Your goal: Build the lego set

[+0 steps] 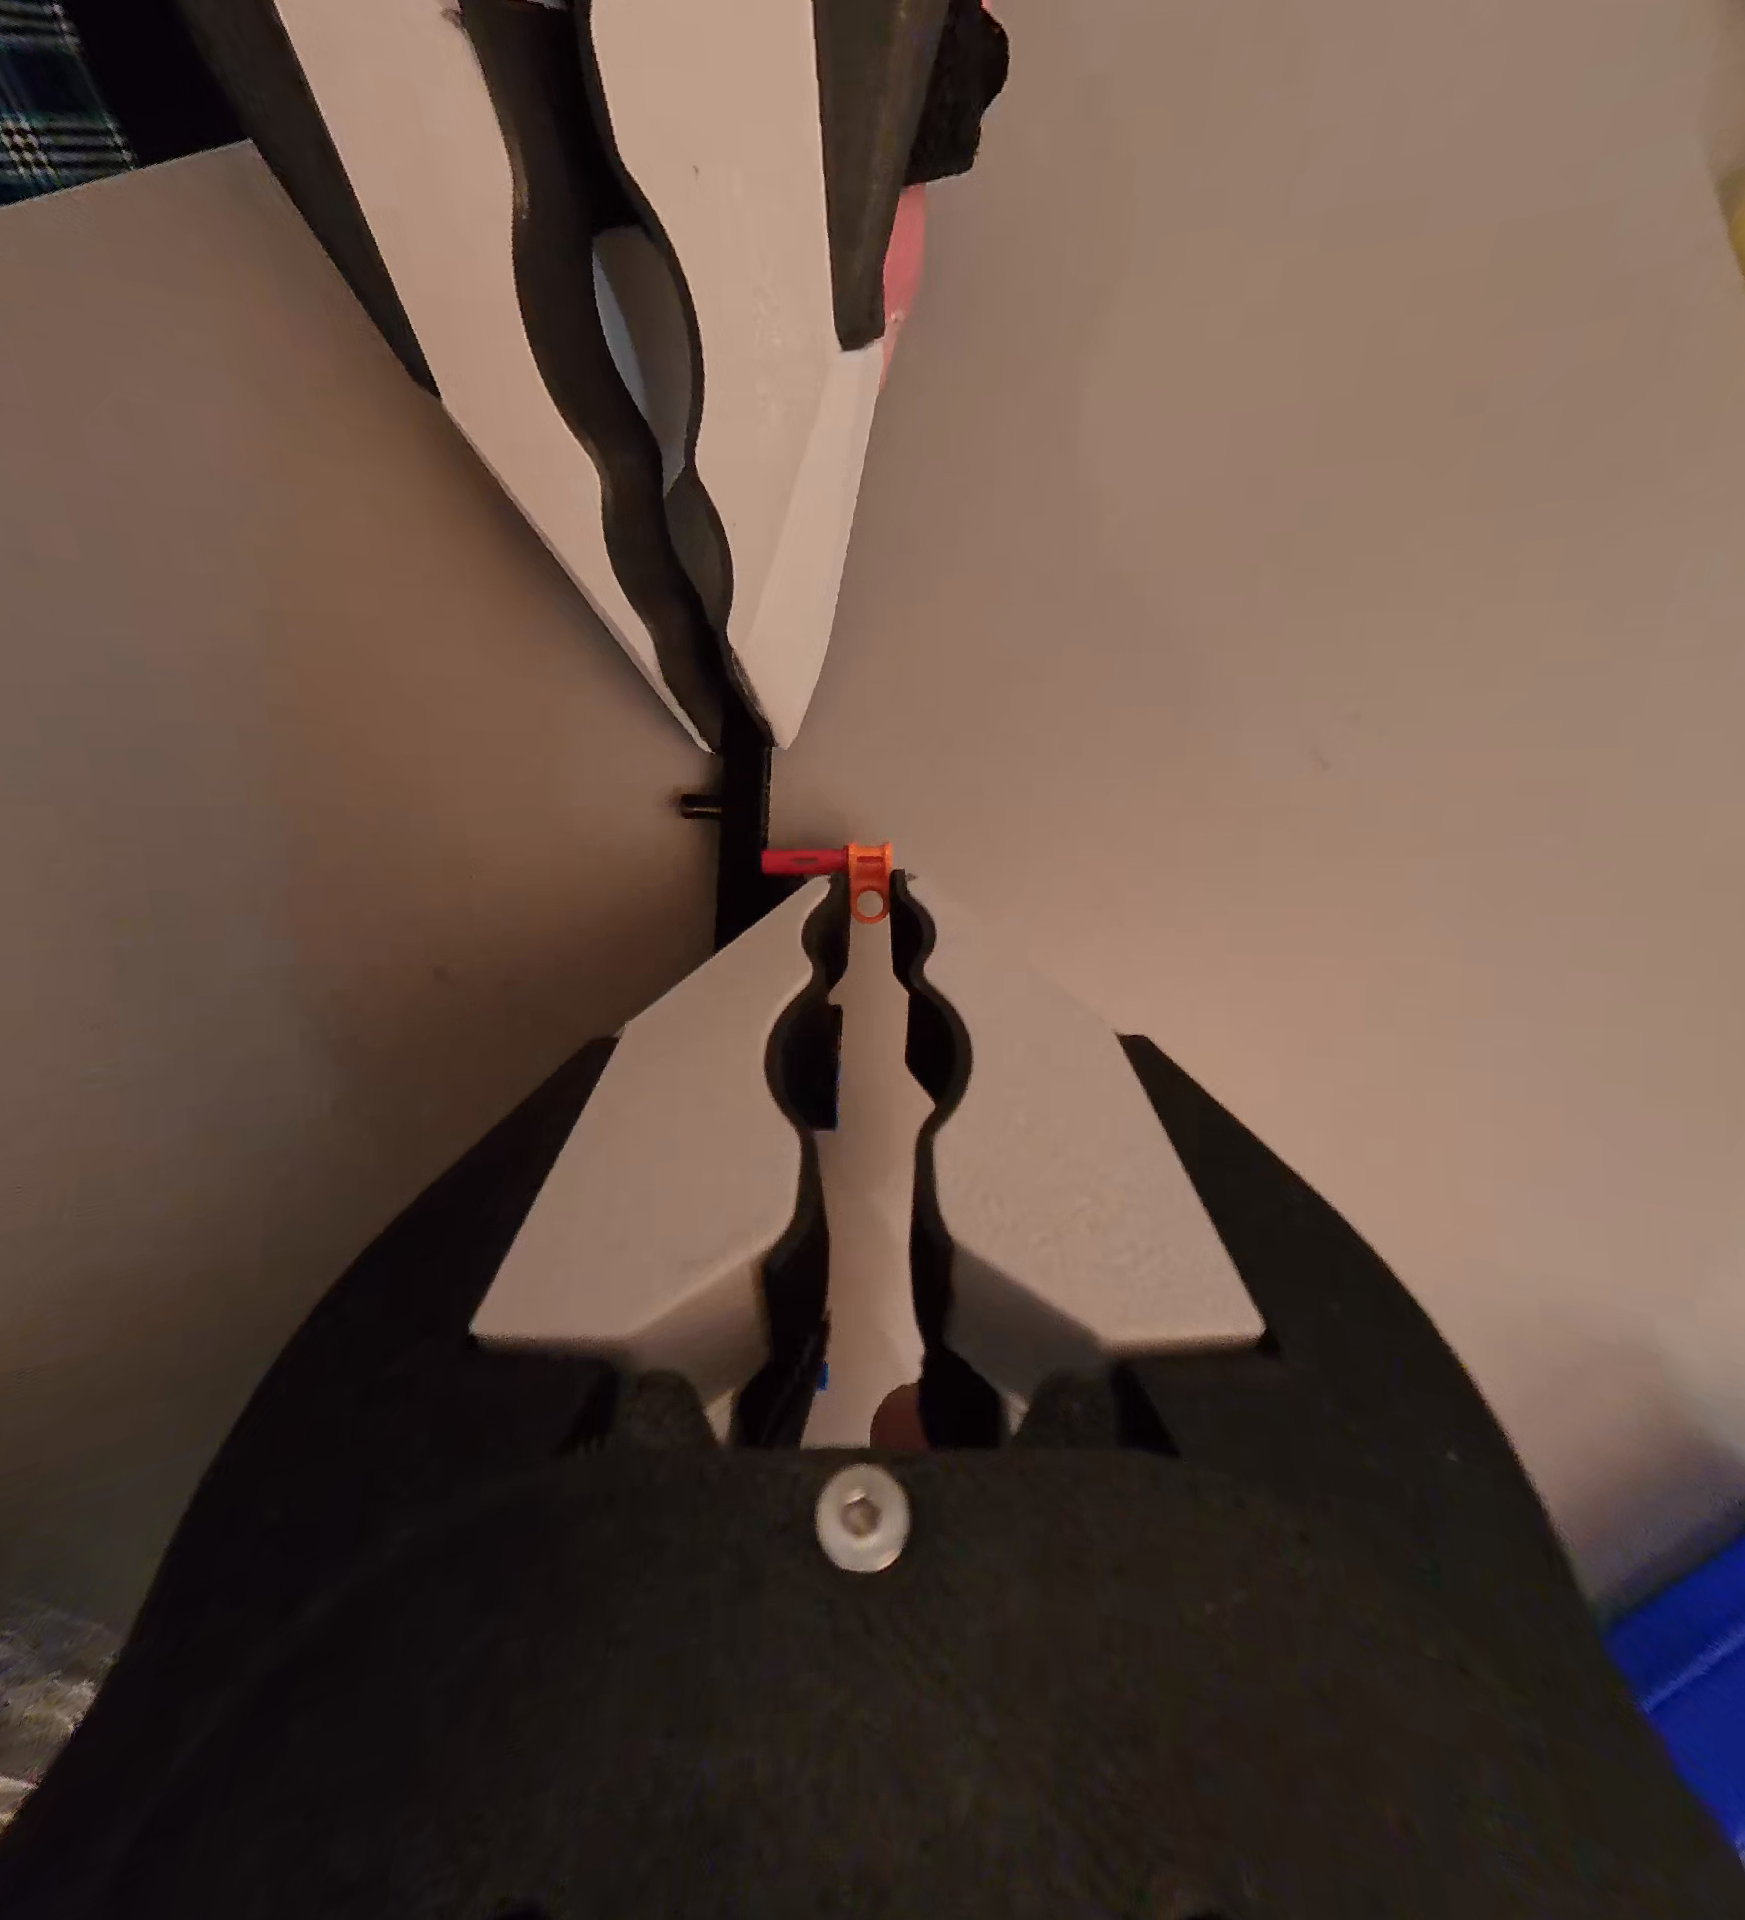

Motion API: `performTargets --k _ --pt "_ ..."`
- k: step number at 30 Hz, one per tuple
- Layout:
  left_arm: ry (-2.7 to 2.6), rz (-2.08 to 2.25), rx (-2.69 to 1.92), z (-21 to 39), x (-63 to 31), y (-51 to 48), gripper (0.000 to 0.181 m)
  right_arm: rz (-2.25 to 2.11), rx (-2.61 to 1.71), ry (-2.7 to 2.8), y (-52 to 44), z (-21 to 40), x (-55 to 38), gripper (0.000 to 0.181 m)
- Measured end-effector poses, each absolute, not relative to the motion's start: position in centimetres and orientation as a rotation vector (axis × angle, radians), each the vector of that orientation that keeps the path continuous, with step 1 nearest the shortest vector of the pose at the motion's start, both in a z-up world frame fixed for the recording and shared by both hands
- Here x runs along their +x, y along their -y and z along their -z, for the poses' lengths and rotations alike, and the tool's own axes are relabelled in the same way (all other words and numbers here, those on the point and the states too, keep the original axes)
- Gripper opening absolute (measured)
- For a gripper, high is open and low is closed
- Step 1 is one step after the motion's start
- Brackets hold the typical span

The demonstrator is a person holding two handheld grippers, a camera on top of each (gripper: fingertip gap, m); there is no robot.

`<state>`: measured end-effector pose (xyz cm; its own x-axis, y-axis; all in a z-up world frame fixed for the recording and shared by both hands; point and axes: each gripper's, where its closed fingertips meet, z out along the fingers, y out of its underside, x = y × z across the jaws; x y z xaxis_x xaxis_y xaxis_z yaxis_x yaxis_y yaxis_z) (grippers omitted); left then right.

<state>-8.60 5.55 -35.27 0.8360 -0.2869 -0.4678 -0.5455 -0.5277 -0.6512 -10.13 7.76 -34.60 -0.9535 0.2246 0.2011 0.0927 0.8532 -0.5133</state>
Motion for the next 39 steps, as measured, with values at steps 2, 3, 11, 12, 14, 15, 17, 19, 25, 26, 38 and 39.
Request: performTargets --k 2,3,11,12,14,15,17,19,25,26,38,39 --pt "-0.604 -0.379 -2.157 35.3 -8.6 -5.5 0.006 -0.748 -0.241 2.773 -7.8 34.6 -10.1 0.004" --pt "-0.602 -0.375 -2.159 35.3 -8.6 -5.5 0.006 -0.746 -0.241 2.771 -7.8 34.6 -10.1 0.004" --pt "-0.584 -0.319 -2.183 35.4 -8.6 -5.5 0.006 -0.746 -0.262 2.771 -7.8 34.8 -10.2 0.004" --pt "-0.581 -0.312 -2.186 35.4 -8.6 -5.5 0.006 -0.748 -0.265 2.771 -7.8 34.9 -10.2 0.004" --pt "-0.579 -0.305 -2.188 35.4 -8.6 -5.5 0.006 -0.754 -0.269 2.774 -7.8 35.0 -10.2 0.004" --pt "-0.578 -0.299 -2.189 35.4 -8.6 -5.5 0.006 -0.757 -0.270 2.776 -7.8 35.0 -10.2 0.004" --pt "-0.573 -0.286 -2.194 35.4 -8.6 -5.5 0.006 -0.763 -0.278 2.782 -7.8 35.1 -10.2 0.004" --pt "-0.570 -0.276 -2.197 35.5 -8.6 -5.5 0.006 -0.765 -0.282 2.788 -7.8 35.1 -10.3 0.004" --pt "-0.563 -0.254 -2.204 35.5 -8.6 -5.5 0.006 -0.775 -0.328 2.819 -8.0 35.6 -10.3 0.004" --pt "-0.560 -0.248 -2.205 35.5 -8.6 -5.5 0.006 -0.781 -0.335 2.823 -8.0 35.6 -10.3 0.004" --pt "-0.543 -0.215 -2.216 35.5 -8.6 -5.6 0.007 -0.823 -0.408 2.842 -8.0 35.6 -10.4 0.004" --pt "-0.540 -0.211 -2.217 35.5 -8.6 -5.6 0.006 -0.828 -0.426 2.845 -8.0 35.6 -10.4 0.006"
